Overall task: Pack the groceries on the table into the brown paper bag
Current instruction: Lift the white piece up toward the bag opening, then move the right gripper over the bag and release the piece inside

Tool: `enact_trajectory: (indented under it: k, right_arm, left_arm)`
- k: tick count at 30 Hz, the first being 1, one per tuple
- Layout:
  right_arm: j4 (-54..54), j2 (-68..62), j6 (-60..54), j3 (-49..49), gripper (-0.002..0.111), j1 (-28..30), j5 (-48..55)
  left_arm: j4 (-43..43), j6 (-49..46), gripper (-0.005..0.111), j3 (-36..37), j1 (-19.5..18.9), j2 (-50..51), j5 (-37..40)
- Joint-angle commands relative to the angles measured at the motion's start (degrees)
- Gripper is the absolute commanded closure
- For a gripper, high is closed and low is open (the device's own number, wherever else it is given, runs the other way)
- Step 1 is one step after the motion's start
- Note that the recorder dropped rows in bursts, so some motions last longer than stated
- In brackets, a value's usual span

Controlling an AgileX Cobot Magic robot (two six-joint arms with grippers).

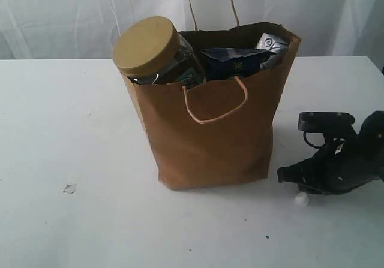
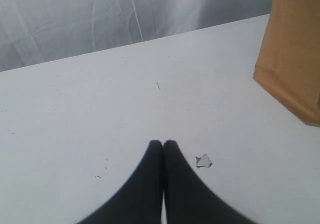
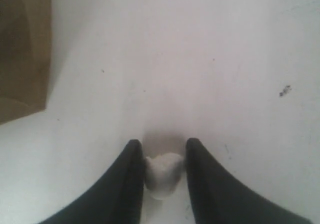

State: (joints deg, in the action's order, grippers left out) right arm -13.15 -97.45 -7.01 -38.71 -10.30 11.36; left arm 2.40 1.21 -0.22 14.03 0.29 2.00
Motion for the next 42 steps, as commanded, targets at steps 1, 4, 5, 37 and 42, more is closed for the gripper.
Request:
enact_trajectory:
  k: [1,4,5,37,42]
  right_arm:
    - [0.0,-0.1,-0.7,0.0,0.092,0.1,-0.5]
    - [0.0,-0.1,-0.7,0.0,0.101,0.1,-0.2]
    - [0.0,-0.1,-0.7,0.0,0.103,0.1,-0.2]
    - [0.6,41.7,-0.7,-0.2,0.106,2.9,3.9]
    - [0.6,46.1,-0.8,-3.2,0.106,2.9,3.7]
  left_arm:
    - [-0.6,0.0,0.107,0.2,-0.2,-0.3,-0.3]
    - [-0.6,0.0,0.107,0.2,-0.2,-0.3,-0.3]
    - [-0.6,0.0,0.107,0.2,-0.2,-0.3,-0.3]
    - [-0.6,0.0,0.107,0.2,-0.2,-0.3,-0.3]
    - [-0.6,0.0,0.107,0.2,-0.2,-0.3,-0.3]
